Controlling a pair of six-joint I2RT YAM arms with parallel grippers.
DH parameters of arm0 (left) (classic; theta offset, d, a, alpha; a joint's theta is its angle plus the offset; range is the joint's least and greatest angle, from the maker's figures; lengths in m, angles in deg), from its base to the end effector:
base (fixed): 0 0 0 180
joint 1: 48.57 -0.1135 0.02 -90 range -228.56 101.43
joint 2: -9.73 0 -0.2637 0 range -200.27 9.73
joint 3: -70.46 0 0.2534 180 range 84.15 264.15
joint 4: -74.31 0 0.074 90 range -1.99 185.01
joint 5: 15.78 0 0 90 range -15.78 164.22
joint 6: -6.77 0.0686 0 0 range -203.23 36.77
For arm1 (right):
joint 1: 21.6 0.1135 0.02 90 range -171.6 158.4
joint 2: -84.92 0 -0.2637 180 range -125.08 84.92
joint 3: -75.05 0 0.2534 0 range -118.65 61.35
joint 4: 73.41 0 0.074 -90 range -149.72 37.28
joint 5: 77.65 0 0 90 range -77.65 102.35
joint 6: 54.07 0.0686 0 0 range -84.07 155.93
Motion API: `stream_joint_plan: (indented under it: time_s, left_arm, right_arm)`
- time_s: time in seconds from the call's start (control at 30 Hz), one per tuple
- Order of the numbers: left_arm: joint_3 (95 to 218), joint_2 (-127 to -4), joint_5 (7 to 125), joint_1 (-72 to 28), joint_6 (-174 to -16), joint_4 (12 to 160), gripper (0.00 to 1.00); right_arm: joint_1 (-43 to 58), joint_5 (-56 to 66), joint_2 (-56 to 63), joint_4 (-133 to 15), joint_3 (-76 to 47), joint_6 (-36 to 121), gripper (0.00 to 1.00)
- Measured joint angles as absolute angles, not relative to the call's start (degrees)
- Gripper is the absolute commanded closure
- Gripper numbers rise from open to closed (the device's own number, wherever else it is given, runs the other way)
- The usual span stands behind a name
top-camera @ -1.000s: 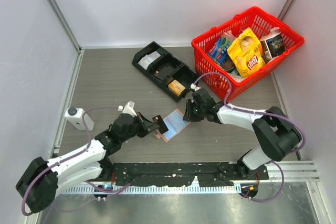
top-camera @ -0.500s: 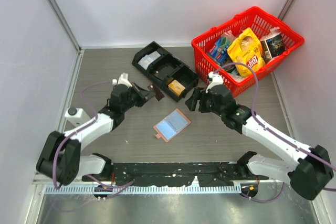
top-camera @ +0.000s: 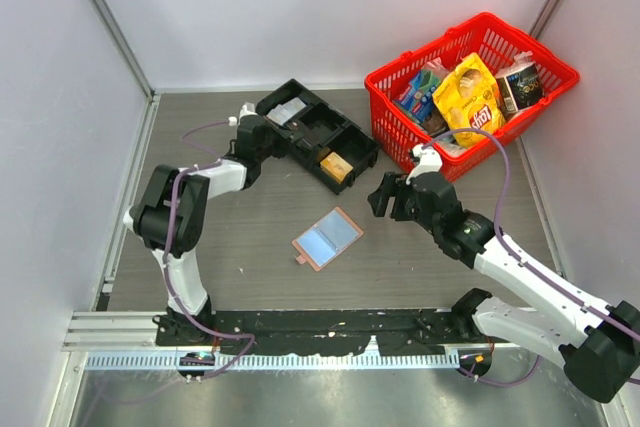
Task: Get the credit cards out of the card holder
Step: Place the credit card in the storage box.
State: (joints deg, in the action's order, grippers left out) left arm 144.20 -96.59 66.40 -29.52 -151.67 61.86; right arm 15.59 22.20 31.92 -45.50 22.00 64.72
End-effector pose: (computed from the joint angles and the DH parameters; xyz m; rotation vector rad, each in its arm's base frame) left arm 0.4137 -0.1527 0.1813 -0.7842 1.9446 -1.1150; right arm 0.1982 0.1356 0.2582 -0.0448 2.0923 0.5346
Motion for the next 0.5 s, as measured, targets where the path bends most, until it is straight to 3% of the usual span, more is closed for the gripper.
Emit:
stream_joint_plan:
  time_s: [0.37,0.5]
  left_arm:
    - [151.85,-105.77,67.54,-29.93,-155.15,62.6,1.0]
    - [151.85,-106.01,67.54,-29.89,-156.35,62.69,0.91]
  right_arm:
    - [15.59,23.27,31.46,-44.3,22.96,63.63,0.24]
    - [15.59,23.2,30.22,-44.67,22.96,63.33,0.23]
